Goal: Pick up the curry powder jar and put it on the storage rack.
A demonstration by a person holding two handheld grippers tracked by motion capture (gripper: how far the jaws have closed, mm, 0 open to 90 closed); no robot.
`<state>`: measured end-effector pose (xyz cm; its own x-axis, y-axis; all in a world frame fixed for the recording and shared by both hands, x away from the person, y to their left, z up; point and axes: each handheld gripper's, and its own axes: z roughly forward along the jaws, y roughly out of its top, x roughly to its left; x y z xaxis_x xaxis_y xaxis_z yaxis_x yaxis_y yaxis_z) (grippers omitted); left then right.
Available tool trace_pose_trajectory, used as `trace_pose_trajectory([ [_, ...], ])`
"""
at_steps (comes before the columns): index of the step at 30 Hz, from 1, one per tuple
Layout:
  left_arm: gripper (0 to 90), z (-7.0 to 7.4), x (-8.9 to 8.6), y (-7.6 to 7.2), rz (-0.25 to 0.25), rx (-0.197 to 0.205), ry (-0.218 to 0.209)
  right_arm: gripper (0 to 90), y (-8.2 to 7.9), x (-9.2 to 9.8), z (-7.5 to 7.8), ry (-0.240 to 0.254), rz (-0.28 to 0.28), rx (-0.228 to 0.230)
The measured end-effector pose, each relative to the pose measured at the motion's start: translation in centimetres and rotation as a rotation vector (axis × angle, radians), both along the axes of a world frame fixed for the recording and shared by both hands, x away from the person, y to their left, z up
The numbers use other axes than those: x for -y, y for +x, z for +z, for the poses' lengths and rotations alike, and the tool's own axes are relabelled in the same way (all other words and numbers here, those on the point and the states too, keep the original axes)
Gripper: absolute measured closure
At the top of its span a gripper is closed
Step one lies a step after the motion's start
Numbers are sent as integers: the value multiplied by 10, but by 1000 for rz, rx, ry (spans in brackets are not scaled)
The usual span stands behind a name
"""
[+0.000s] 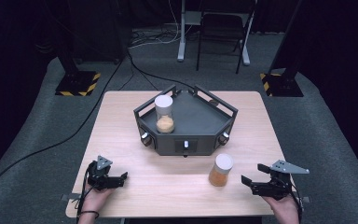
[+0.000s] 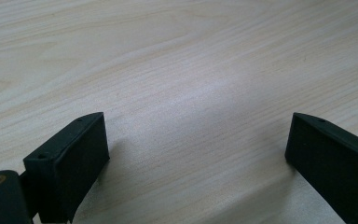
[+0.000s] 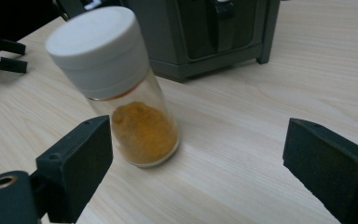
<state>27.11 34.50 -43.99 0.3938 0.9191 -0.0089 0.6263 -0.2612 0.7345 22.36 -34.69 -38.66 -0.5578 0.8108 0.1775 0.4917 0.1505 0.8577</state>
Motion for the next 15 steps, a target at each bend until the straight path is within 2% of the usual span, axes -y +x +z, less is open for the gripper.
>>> trace_pose_trajectory([
  [15,56,0,0,0,0,0,0,96,8,-23,9,-9,71,23],
])
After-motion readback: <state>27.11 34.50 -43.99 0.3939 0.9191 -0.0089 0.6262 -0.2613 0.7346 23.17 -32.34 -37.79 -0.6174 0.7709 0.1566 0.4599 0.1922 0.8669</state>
